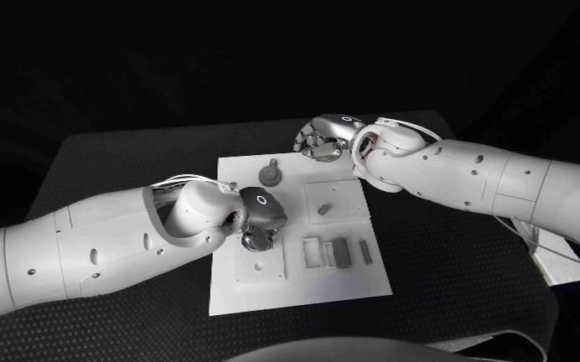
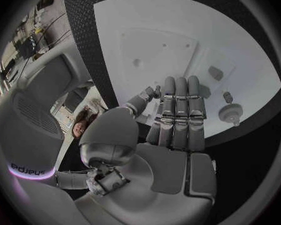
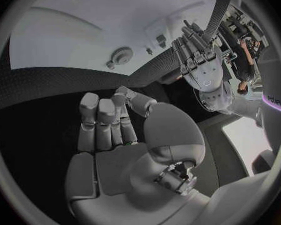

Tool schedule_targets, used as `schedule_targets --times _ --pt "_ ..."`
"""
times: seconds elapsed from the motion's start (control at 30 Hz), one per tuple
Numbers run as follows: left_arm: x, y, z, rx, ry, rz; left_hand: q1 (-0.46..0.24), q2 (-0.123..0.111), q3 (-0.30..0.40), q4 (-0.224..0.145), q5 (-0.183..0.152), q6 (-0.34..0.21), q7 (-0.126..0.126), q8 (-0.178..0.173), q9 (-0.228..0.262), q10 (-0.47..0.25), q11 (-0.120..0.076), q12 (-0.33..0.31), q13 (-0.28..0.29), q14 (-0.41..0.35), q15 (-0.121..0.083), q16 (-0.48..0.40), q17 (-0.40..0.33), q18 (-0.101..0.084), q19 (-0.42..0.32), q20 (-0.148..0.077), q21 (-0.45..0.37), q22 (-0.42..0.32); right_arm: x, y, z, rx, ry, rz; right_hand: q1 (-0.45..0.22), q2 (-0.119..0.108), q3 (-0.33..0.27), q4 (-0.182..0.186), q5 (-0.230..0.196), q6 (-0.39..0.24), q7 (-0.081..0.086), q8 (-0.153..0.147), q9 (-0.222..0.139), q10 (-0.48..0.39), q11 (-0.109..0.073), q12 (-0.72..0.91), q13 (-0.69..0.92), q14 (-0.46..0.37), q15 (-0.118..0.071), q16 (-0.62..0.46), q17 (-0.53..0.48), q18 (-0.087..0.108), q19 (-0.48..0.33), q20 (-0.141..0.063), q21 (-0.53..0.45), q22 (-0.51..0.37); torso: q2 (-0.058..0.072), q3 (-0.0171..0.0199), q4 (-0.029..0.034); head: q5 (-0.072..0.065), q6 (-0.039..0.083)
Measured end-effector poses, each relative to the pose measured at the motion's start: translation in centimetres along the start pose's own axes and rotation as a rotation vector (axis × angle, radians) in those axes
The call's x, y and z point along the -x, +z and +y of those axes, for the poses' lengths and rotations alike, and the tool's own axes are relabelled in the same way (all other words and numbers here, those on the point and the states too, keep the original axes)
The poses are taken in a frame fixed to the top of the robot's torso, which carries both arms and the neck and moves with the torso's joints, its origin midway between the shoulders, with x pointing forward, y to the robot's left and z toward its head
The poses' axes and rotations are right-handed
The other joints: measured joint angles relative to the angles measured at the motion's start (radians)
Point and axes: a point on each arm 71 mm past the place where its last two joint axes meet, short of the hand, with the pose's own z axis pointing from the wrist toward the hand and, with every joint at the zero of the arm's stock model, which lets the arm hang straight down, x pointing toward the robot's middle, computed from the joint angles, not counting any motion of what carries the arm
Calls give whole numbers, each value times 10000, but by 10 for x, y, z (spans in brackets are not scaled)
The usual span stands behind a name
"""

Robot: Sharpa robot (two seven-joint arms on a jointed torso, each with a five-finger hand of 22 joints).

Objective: Assemble the parts on the task board

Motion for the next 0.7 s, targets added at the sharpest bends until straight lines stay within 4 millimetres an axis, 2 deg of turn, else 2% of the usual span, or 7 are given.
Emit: schedule_targets --times 0.7 --pt "0 1 -1 -140 -47 77 -30 -30 -4 0 -3 3 -3 -63 7 0 1 0 7 -35 -35 -39 8 6 -34 35 0 -2 0 0 1 23 9 27 0 0 0 0 0 -5 -5 0 -9 -2 -2 0 0 0 0 0 -1 0 0 0 0 -2 0 4 -9 -60 -36"
